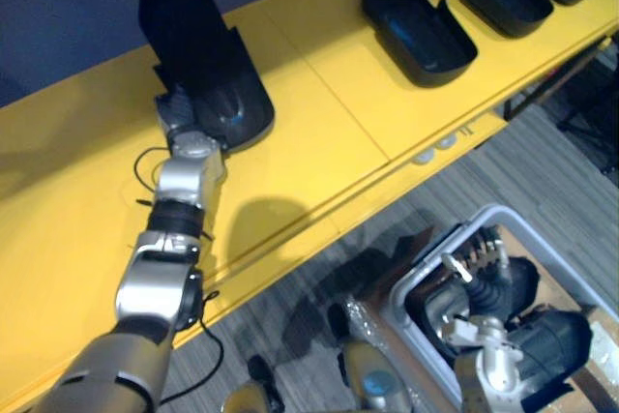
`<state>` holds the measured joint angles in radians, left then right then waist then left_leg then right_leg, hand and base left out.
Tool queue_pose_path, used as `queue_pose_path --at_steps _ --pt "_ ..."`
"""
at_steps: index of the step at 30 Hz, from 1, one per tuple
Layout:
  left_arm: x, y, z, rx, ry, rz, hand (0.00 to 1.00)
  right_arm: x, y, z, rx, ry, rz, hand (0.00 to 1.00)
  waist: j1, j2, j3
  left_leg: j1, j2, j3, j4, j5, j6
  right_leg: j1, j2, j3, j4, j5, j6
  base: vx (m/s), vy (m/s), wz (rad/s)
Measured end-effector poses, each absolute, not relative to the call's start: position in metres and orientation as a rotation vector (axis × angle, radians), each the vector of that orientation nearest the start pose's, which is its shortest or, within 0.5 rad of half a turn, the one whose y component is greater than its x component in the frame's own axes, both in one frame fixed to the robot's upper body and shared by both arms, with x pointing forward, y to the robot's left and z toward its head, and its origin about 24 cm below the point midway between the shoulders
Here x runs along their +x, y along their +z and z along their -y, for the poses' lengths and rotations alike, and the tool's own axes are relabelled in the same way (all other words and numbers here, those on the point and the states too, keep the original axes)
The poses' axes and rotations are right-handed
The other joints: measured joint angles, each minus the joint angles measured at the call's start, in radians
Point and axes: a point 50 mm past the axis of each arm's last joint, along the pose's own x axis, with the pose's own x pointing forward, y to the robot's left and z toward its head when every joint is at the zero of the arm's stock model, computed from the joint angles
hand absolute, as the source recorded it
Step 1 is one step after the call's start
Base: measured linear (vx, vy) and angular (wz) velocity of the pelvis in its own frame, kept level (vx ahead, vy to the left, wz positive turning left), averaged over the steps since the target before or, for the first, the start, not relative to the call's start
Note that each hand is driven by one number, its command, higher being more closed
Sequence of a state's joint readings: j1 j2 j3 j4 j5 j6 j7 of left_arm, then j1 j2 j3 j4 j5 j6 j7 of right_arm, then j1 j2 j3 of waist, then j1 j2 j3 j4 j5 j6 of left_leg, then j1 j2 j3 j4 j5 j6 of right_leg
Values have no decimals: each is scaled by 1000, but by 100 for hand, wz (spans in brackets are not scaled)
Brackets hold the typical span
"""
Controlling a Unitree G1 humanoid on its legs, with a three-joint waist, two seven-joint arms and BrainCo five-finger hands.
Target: Walk over and take plastic housings, then place them on the shelf
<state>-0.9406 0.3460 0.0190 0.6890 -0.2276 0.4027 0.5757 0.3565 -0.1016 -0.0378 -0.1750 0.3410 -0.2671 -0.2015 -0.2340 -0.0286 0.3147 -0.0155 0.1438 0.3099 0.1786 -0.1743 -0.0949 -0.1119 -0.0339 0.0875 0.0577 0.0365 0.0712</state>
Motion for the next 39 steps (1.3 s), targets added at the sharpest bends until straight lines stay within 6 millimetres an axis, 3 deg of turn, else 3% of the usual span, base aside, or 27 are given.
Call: queue_pose_path --at_steps 8,15,23,39 --pt "393 155 -219 135 503 -172 0 180 30 211 207 -328 82 0 -1 28 -21 2 0 -2 0 0 0 13 -1 -4 -34 19 1 -2 -1 0" --pt "390 130 -215 172 369 -244 0 181 23 213 200 -316 55 0 -3 34 -73 18 -8 -17 -10 4 4 43 -7 -12 -63 25 3 13 6 4" --pt "387 117 -209 283 250 -264 0 183 23 222 205 -310 77 0 -2 40 -93 27 -28 -26 -29 21 17 48 -26 -19 -66 30 8 -4 7 2" --pt "383 100 -196 136 286 -172 0 184 26 229 173 -294 113 0 -1 42 -105 38 -53 -24 -73 46 21 38 -43 -8 -63 36 16 -12 -2 0"
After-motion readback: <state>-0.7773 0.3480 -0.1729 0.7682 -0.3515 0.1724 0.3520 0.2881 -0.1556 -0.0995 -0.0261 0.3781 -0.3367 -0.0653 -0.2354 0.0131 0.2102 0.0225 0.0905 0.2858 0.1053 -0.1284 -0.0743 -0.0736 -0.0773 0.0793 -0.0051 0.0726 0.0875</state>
